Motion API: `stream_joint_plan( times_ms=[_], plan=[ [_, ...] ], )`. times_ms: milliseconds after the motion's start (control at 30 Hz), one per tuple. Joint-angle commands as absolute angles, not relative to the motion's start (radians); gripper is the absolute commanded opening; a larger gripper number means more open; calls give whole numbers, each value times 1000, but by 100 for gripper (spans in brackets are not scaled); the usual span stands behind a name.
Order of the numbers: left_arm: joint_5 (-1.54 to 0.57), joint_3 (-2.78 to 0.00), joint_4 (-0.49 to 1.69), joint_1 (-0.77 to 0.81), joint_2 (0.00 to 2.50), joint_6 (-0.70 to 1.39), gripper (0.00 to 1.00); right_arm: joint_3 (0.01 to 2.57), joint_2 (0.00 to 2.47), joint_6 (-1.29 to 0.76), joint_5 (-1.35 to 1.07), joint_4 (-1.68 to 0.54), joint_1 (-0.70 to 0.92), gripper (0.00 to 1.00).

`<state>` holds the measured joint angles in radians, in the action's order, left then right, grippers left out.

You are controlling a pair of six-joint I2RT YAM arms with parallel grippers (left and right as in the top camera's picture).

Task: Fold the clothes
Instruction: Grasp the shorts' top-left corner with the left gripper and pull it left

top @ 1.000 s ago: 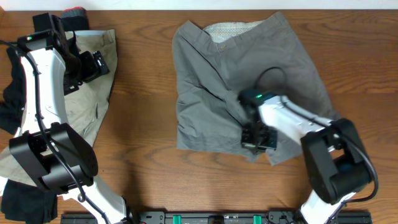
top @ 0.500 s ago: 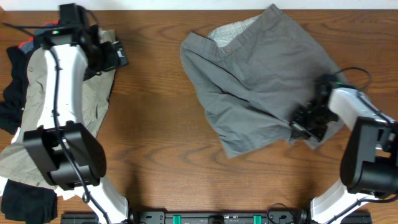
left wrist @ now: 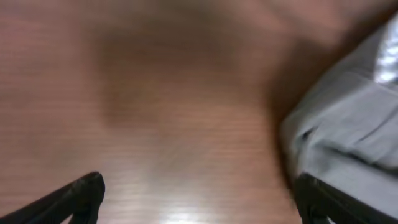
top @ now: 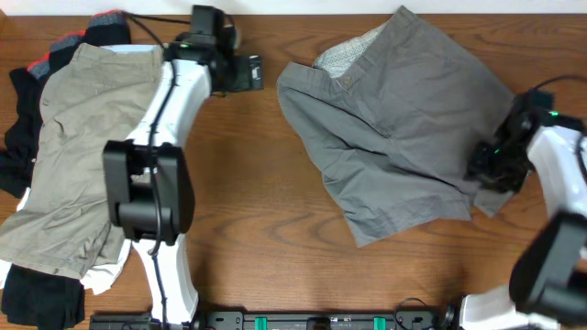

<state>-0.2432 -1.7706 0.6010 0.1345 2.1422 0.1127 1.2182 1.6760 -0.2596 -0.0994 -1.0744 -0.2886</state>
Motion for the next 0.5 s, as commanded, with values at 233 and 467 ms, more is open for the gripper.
stream_joint_plan(
  times_ms=[233,467],
  plan=[
    [-443,-1788,385,210,2265,106,98,1266,1387,-187,-120,-1119,-247,59],
    [-471,-1788,330,253,2322,105,95,1263,1374,-177,-120,-1137,-247,60]
  ],
)
